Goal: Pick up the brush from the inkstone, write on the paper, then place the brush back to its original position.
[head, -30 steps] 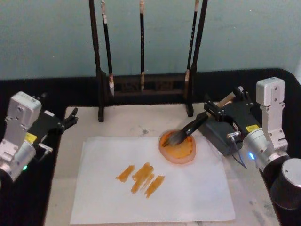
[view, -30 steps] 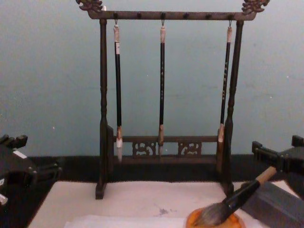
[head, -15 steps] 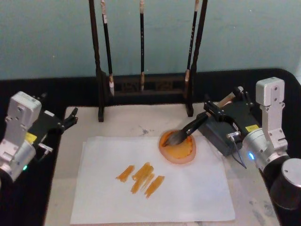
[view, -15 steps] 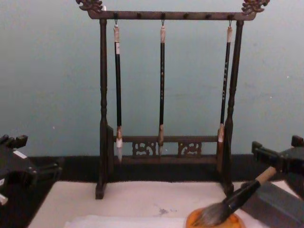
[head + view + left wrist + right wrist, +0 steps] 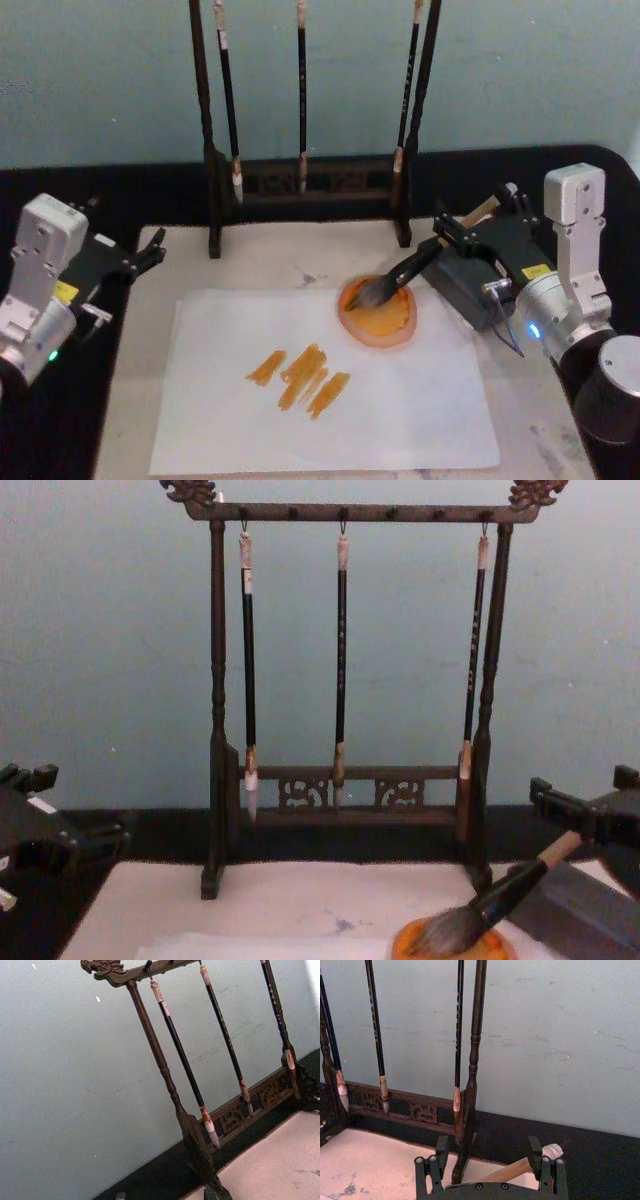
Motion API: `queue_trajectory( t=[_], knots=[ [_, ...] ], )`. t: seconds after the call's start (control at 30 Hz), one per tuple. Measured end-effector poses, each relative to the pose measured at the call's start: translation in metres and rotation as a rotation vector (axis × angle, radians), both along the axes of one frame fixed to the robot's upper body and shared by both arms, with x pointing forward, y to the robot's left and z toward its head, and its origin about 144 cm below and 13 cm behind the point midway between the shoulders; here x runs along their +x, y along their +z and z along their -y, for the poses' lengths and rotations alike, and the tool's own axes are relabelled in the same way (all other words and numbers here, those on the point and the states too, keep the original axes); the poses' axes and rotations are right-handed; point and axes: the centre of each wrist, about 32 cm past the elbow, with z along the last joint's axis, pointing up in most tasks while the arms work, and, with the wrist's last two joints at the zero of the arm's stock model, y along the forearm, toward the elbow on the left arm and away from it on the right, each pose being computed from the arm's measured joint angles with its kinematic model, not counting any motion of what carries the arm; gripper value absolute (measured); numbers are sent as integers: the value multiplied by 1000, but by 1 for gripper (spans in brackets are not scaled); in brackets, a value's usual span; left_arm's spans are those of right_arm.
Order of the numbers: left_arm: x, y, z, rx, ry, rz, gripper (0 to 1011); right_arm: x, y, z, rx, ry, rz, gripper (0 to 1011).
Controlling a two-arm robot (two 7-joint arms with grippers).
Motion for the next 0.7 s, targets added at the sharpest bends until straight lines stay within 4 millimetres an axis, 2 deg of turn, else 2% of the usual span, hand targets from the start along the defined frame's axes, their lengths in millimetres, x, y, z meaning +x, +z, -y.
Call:
queue_trajectory(
  t=[0.7],
  knots=[
    [0,0,0,0,0,0,1010,0,0,0,0,0,0,1000]
  ],
)
